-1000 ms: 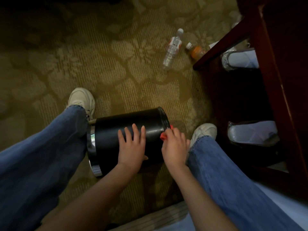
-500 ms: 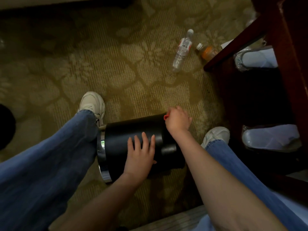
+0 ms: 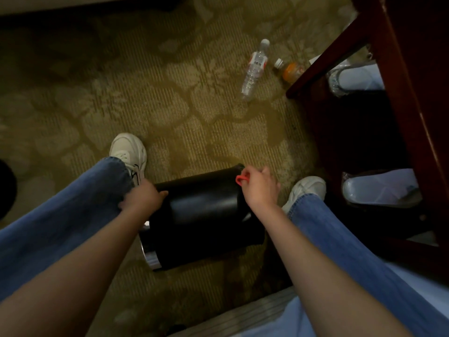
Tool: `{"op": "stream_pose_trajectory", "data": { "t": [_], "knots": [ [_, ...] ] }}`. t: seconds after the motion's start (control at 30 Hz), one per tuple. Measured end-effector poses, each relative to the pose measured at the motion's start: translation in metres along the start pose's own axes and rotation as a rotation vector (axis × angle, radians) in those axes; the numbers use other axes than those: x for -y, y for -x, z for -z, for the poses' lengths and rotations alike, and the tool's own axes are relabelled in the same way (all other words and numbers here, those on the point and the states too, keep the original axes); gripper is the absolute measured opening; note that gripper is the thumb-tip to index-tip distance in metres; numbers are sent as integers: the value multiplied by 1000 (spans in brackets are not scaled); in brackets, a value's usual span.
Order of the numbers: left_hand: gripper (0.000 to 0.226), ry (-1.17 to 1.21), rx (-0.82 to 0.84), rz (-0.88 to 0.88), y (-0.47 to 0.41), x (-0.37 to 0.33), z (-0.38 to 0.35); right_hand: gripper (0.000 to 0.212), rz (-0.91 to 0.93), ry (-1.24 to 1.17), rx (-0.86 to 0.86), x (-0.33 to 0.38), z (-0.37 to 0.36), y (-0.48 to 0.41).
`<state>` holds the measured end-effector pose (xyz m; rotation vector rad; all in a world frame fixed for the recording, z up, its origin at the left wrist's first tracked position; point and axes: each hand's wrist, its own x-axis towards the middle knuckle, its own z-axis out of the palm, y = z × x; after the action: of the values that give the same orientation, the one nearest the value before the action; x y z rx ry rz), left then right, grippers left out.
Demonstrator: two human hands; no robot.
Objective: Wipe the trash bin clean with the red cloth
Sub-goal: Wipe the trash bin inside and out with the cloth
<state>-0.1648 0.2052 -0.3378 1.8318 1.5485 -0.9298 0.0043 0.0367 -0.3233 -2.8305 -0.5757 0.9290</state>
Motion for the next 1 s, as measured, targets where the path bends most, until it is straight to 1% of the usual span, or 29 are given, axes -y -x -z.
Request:
{"op": "stream_pose_trajectory", "data": {
  "t": [0.07,0.17,0.2,0.27,0.33,0.37,0.43,0.53,0.7,0.77,0.9,0.97,1.0],
  "knots": [
    [60,34,55,-18,-2,-2,-2,21,9,55,-9,-3,-2,2],
    [59,68,29,9,1,-7,-1,25,7,106,-28,-8,-5,6],
    [59,62,3,16,3,-10,-1,25,-7,77,-25,-10,-5,7],
    [59,29,-65,0,9,-18,2,20,-50,-55,-25,-16,-5,9],
    [58,40,-119,-48,11,-29,10,11,-115,-208,-43,-22,-6,12],
    [56,67,-139,-75,10,-35,14,9,-149,-262,-53,-25,-7,13],
    [48,142,-176,-115,5,-45,22,13,-193,-315,-84,-29,-8,15],
    [37,219,-234,-136,4,-57,28,13,-205,-384,-153,-34,-11,15],
    [27,326,-320,-107,9,-53,33,13,-110,-454,-254,-33,-15,15],
    [29,367,-326,-86,11,-47,36,15,-49,-453,-294,-31,-14,17],
    [37,347,-309,-100,16,-34,34,14,59,-413,-336,-33,-18,25],
    [43,293,-265,-98,17,-31,32,11,104,-367,-360,-36,-22,31],
    [48,226,-239,-92,18,-31,32,10,121,-348,-373,-38,-24,33]
  ]
}}
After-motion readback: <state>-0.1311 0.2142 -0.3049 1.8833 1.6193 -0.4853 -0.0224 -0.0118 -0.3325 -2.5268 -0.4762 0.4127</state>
